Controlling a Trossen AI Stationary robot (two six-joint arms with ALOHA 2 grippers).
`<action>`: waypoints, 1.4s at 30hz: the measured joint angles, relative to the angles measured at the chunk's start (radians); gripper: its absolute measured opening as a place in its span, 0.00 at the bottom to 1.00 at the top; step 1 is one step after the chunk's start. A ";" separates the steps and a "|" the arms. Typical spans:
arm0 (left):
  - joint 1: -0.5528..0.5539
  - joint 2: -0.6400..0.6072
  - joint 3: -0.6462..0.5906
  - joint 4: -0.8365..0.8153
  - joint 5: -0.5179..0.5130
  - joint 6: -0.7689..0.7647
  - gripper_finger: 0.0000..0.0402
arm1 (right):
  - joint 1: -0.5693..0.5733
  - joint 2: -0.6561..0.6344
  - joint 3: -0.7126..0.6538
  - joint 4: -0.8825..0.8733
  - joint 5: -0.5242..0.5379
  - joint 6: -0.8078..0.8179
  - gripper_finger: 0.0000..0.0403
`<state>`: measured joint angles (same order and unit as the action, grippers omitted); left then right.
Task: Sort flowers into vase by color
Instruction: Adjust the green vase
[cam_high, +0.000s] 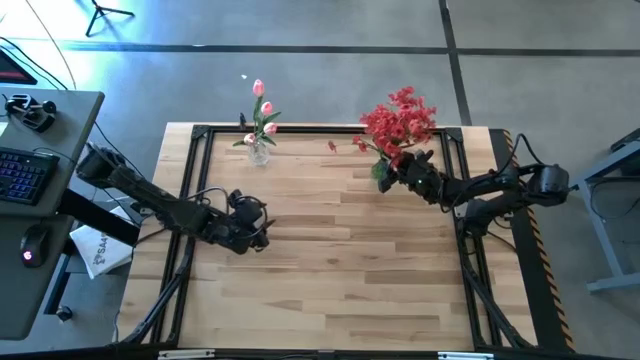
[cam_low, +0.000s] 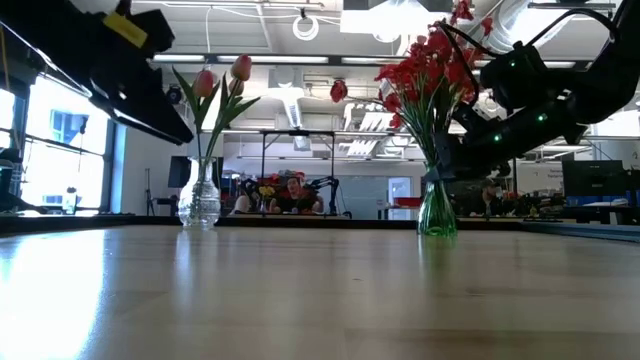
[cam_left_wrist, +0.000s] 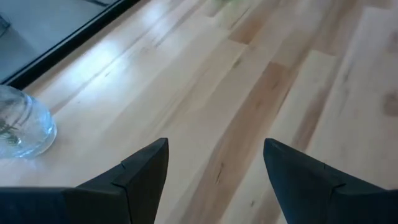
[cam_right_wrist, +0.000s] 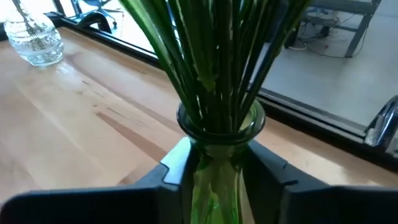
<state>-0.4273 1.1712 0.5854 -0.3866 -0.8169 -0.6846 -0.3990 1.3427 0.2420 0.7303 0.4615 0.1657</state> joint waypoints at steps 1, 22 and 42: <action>0.008 0.013 0.000 0.008 0.005 0.000 0.62 | -0.006 0.000 0.000 0.001 0.000 -0.012 0.21; 0.074 0.199 0.000 0.155 0.026 0.008 0.62 | -0.389 -0.004 0.003 -0.018 -0.219 -0.069 0.22; 0.074 0.201 0.000 0.154 0.059 0.008 0.62 | -0.386 -0.114 -0.002 -0.335 -0.256 -0.036 0.61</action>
<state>-0.3538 1.3724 0.5854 -0.2325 -0.7578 -0.6769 -0.7853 1.2284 0.2401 0.3952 0.2058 0.1298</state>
